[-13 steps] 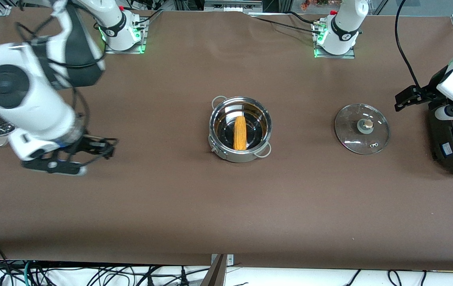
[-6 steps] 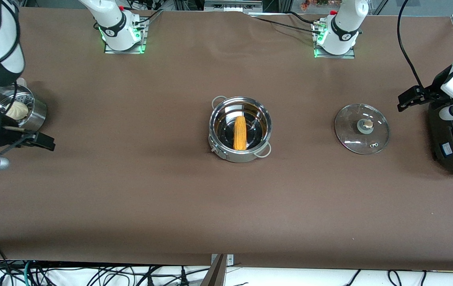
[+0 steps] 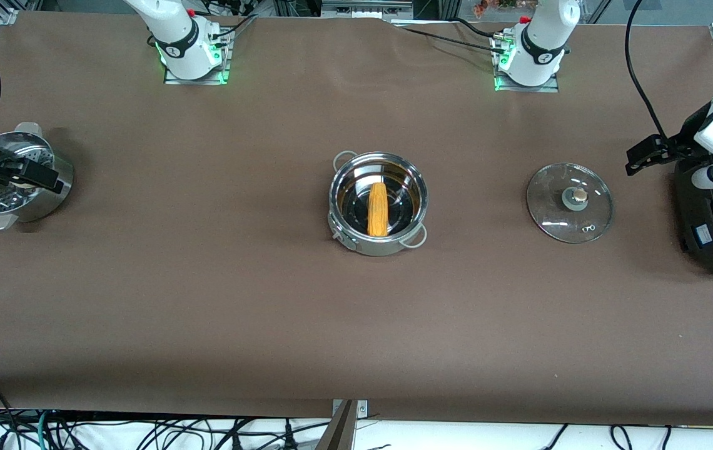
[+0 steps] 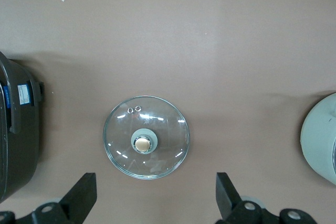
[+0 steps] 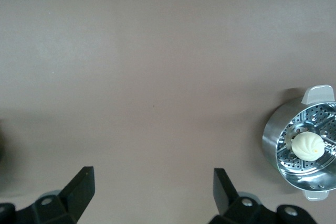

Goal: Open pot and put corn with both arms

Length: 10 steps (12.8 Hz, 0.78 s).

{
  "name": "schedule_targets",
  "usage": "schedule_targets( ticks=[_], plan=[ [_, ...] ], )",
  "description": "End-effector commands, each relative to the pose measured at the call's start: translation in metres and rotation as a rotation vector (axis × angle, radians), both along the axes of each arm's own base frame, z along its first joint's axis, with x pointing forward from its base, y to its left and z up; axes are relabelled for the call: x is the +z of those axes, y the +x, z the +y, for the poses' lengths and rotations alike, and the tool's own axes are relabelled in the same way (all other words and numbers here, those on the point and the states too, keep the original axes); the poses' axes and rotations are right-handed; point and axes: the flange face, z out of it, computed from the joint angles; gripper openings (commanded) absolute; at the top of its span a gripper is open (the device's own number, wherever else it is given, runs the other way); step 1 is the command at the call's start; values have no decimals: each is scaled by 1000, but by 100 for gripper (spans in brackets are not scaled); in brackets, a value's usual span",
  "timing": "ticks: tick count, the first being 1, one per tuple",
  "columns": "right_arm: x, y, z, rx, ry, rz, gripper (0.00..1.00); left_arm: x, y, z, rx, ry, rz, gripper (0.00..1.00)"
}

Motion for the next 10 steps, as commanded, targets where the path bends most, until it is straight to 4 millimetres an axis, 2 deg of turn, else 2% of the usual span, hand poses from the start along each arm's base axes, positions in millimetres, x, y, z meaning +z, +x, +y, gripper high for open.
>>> schedule_targets(
  ticks=[1,2,3,4,6,8,10],
  plan=[
    [-9,-5,26,81,-62,31,100,6,-5,-2,5,-9,-8,100],
    [-4,-8,20,65,-55,25,100,6,-5,-2,5,-9,-8,100],
    [9,-12,1,35,-57,13,100,6,-5,-2,5,-9,-8,100],
    [13,-13,-18,15,-60,5,100,6,-5,-2,5,-9,-6,100],
    [12,-16,-39,46,-44,20,100,6,-5,-1,9,-9,-6,100],
    [12,-34,-43,52,-26,116,100,6,-6,0,12,-9,-2,100],
    [14,-38,-41,53,-25,135,100,6,-6,0,10,-9,-2,100]
  ],
)
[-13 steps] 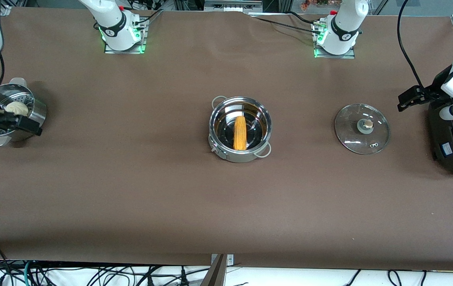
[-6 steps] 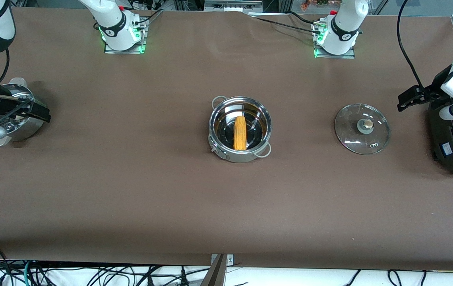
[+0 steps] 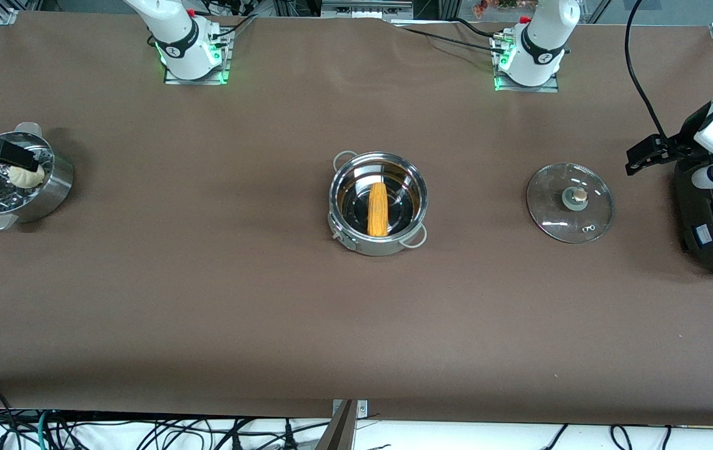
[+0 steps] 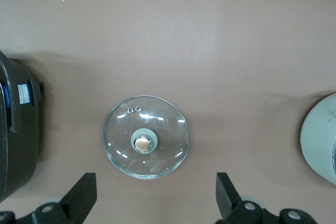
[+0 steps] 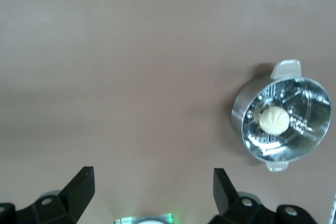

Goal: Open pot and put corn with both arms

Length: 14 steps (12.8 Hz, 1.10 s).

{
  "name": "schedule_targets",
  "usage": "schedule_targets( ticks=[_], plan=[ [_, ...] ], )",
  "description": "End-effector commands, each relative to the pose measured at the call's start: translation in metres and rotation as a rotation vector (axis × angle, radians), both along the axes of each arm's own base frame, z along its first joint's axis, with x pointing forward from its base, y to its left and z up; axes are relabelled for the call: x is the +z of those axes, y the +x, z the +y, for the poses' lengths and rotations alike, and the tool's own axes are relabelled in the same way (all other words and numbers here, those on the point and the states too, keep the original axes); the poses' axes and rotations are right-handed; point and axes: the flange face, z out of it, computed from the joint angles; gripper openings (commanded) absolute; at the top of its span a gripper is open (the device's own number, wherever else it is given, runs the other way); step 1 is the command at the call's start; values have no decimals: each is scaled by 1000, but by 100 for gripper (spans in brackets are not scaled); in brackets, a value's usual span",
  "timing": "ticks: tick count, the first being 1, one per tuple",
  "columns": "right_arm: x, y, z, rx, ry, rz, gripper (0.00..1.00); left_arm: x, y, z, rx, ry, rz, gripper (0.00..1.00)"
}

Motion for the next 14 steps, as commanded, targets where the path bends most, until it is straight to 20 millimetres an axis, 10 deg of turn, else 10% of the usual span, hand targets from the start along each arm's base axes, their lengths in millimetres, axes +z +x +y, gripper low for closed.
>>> schedule_targets(
  ticks=[1,4,14],
  plan=[
    [10,-9,13,17,12,8,100,6,-6,-1,6,-9,-2,100],
    [32,3,47,96,9,-73,100,6,-6,0,8,-9,-2,100],
    [35,9,46,80,87,-116,100,6,-6,0,9,-9,-1,100]
  ],
)
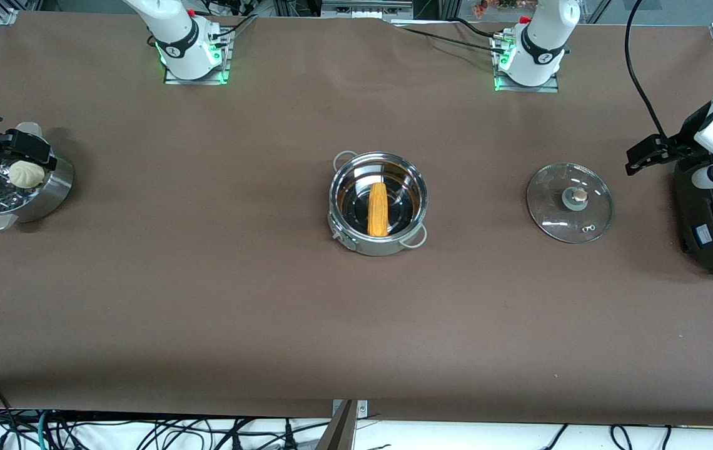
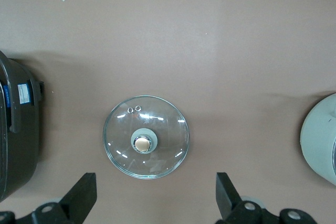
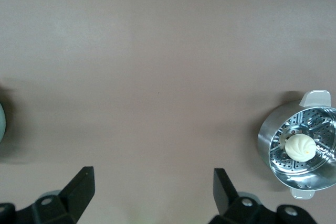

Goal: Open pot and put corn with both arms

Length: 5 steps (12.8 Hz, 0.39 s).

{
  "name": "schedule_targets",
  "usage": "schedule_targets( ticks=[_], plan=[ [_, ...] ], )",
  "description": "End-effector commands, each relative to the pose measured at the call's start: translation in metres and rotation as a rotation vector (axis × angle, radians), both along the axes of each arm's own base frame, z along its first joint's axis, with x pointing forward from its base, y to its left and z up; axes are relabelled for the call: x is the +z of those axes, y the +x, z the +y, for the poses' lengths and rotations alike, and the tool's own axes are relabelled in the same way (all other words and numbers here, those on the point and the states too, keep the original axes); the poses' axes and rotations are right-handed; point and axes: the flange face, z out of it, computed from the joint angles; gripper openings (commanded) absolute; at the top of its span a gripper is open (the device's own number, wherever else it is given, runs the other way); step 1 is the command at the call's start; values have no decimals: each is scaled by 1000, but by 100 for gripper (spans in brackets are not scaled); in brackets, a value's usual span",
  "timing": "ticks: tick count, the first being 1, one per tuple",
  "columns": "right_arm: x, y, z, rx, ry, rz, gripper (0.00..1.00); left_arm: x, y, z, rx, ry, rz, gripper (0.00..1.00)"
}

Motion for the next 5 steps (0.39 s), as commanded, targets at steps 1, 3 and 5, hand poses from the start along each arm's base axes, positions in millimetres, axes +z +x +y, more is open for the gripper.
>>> schedule_targets(
  ticks=[1,3,5],
  plan=[
    [4,-1,-2,11,10,-7,100,6,-6,0,7,-9,-1,100],
    [4,0,-1,11,7,-7,100,6,-6,1,8,-9,-1,100],
    [4,1,-1,11,5,-8,100,6,-6,1,8,-9,-1,100]
  ],
)
